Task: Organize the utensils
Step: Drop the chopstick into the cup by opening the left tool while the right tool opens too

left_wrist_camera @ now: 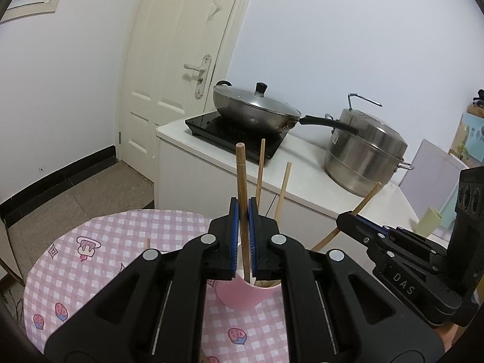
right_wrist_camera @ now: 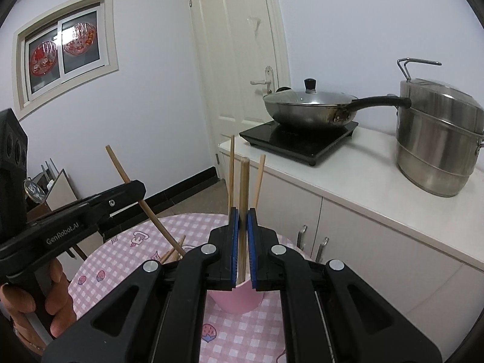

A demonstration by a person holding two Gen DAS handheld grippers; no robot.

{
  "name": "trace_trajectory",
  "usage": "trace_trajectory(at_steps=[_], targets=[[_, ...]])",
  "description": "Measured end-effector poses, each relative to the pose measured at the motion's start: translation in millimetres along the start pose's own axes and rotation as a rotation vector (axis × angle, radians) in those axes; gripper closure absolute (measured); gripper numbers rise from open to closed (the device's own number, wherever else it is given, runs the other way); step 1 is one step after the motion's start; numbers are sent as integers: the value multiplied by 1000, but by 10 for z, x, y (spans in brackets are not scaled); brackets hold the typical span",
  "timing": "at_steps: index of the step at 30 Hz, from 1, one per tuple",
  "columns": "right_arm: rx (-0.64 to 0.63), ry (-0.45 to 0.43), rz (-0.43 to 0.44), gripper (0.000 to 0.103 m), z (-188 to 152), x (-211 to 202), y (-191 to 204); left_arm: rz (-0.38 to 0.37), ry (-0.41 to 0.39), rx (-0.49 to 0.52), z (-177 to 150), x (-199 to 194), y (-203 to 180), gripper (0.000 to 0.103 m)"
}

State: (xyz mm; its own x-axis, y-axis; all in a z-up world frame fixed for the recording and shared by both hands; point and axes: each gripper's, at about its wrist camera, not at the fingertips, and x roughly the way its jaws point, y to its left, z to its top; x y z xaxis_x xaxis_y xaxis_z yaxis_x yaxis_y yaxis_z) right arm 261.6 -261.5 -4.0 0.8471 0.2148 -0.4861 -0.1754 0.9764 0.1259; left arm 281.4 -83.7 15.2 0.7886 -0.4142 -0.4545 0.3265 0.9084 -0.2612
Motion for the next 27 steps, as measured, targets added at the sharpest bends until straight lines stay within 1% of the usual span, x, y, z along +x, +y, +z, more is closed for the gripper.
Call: trace_trajectory(at_steps=[7,13,14,18,20,21,22,23,25,27], targets=[[19,6,5,98,-14,-27,-27,5,25,14,-44,14,1,96],[28,1,7,98,7,-91,-53,-8,58,18,-73,19,19,96],[28,1,7,97,7,-91,-53,-9,62,21,-75,12,16,96],[29,-6,9,83,9,-158,-54,-22,70,38,-78,-26,-17,96],[29,-8,11,79,4,-191,-43,-28,74,43,-84,-56,-35,88],[28,-8,12,78,1,-204,-37,-29,71,42,-91,-84,-41,74],[26,-9,13,77,-3,-217,-31,-31,66,39,-92,-103,-45,56],[25,-9,14,76,-5,-229,-22,-34,54,34,-94,-135,-46,51],[19,-8,20,76,-15,-255,1,-29,38,41,-99,-190,-57,51],[14,-7,23,75,-24,-277,23,-31,45,49,-103,-223,-67,51]])
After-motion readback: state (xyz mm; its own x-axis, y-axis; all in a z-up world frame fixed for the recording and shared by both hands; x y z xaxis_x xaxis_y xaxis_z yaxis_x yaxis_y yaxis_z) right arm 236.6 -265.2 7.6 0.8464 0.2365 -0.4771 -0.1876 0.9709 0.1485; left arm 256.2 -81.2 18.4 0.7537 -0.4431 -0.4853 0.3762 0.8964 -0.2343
